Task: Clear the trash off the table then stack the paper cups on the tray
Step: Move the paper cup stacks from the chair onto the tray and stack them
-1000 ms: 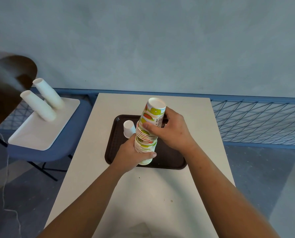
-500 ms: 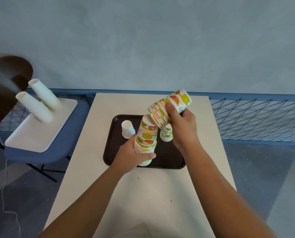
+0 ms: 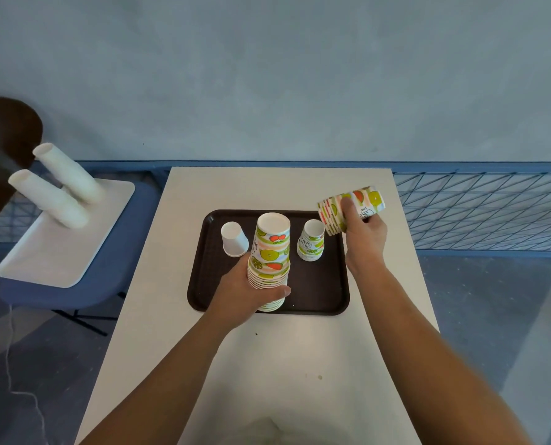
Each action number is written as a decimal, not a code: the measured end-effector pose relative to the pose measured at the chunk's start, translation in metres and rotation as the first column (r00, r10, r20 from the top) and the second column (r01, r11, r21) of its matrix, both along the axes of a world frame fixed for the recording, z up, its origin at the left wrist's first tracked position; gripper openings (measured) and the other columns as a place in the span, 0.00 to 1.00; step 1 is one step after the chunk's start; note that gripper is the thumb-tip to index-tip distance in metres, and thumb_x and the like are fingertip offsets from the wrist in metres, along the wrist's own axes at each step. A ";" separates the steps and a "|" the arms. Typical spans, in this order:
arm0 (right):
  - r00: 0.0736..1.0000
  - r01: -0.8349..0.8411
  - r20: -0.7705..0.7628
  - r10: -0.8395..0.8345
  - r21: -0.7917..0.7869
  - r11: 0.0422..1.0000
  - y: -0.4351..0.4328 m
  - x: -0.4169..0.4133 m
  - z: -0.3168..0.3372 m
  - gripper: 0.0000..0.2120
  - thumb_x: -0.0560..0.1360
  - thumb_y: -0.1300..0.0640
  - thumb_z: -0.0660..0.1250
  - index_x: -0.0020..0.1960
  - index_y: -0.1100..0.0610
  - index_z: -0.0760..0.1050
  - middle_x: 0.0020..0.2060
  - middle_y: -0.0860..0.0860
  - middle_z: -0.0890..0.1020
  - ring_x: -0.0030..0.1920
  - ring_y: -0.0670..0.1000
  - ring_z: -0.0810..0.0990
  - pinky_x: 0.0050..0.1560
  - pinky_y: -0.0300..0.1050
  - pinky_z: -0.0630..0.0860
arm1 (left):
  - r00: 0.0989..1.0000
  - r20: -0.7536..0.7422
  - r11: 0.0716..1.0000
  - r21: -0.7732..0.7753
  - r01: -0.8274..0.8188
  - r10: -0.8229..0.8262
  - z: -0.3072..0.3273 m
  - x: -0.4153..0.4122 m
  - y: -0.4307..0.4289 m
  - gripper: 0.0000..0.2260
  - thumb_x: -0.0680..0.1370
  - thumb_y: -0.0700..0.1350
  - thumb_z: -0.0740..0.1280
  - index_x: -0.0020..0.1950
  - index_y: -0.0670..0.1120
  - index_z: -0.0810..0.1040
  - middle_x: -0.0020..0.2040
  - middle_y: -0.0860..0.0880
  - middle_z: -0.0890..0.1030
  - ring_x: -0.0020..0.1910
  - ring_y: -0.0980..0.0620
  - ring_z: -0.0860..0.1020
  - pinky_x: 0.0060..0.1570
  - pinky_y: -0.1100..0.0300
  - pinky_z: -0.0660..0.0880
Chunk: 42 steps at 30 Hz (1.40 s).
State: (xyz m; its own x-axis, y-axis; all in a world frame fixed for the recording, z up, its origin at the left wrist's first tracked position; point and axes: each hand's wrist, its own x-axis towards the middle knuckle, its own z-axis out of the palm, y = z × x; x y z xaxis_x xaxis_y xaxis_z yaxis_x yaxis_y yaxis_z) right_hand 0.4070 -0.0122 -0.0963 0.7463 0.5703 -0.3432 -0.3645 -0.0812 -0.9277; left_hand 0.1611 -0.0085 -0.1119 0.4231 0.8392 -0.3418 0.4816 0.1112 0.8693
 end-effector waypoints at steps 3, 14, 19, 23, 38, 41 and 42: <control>0.942 -0.050 0.321 0.097 -0.151 0.987 0.010 0.006 -0.013 0.18 0.71 0.42 0.76 0.56 0.50 0.80 0.48 0.45 0.85 0.49 0.42 0.84 0.50 0.43 0.82 | 1.000 -0.003 1.000 -0.009 -0.004 0.004 -0.005 0.000 0.002 0.31 0.69 0.52 0.82 0.67 0.61 0.72 0.60 0.61 0.81 0.59 0.58 0.81 0.63 0.56 0.78; 0.649 -0.223 0.632 0.424 -0.375 0.900 0.035 -0.001 -0.075 0.26 0.69 0.46 0.78 0.61 0.56 0.75 0.53 0.50 0.79 0.58 0.53 0.76 0.58 0.51 0.77 | 1.000 0.011 0.998 -0.058 -0.015 0.015 -0.022 -0.005 0.003 0.32 0.68 0.52 0.83 0.68 0.60 0.73 0.61 0.61 0.83 0.62 0.56 0.81 0.66 0.47 0.78; 0.615 -0.287 0.567 0.548 -0.486 0.825 0.035 0.000 -0.102 0.33 0.70 0.48 0.78 0.70 0.54 0.71 0.63 0.52 0.77 0.64 0.55 0.73 0.65 0.55 0.75 | 1.000 -0.011 0.998 -0.061 -0.022 0.021 -0.025 -0.005 0.002 0.34 0.68 0.53 0.83 0.70 0.60 0.73 0.61 0.60 0.82 0.62 0.55 0.81 0.66 0.46 0.78; 0.613 -0.317 0.486 0.623 -0.572 0.757 0.030 -0.001 -0.104 0.46 0.72 0.47 0.77 0.81 0.54 0.56 0.74 0.55 0.69 0.74 0.58 0.67 0.72 0.57 0.69 | 1.000 -0.016 0.999 -0.050 -0.017 0.016 -0.023 -0.002 0.003 0.33 0.68 0.53 0.83 0.69 0.60 0.73 0.61 0.61 0.83 0.61 0.57 0.81 0.65 0.50 0.79; 0.565 -0.725 0.464 0.682 -0.114 0.679 -0.039 -0.051 0.033 0.14 0.79 0.46 0.64 0.64 0.45 0.75 0.57 0.42 0.78 0.58 0.38 0.78 0.53 0.33 0.78 | 1.000 -0.027 1.000 0.001 -0.005 0.005 0.000 0.011 -0.006 0.36 0.65 0.59 0.82 0.70 0.60 0.73 0.60 0.59 0.83 0.61 0.55 0.81 0.65 0.47 0.79; 0.460 -0.711 0.566 0.684 -0.227 0.666 -0.046 -0.056 0.035 0.20 0.75 0.42 0.72 0.65 0.43 0.72 0.55 0.39 0.78 0.56 0.35 0.77 0.48 0.28 0.76 | 0.999 -0.034 1.000 0.013 -0.001 0.001 0.003 0.013 -0.009 0.36 0.65 0.60 0.82 0.70 0.60 0.72 0.60 0.59 0.83 0.60 0.55 0.82 0.64 0.46 0.79; 0.453 -0.701 0.577 0.680 -0.242 0.671 -0.047 -0.057 0.034 0.23 0.74 0.42 0.74 0.65 0.44 0.72 0.55 0.40 0.78 0.55 0.35 0.78 0.47 0.28 0.76 | 0.999 -0.037 1.000 0.016 -0.002 0.003 0.003 0.013 -0.010 0.36 0.65 0.60 0.82 0.70 0.61 0.72 0.60 0.60 0.83 0.60 0.55 0.82 0.64 0.47 0.80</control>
State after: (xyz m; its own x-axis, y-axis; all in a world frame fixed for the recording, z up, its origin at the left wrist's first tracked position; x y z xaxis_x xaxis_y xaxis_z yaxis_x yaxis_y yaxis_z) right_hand 0.3500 -0.0589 -0.0619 0.1275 0.9915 0.0246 0.4036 -0.0292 -0.9145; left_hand 0.1746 -0.0185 -0.1089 0.4086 0.8457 -0.3433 0.5129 0.0984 0.8528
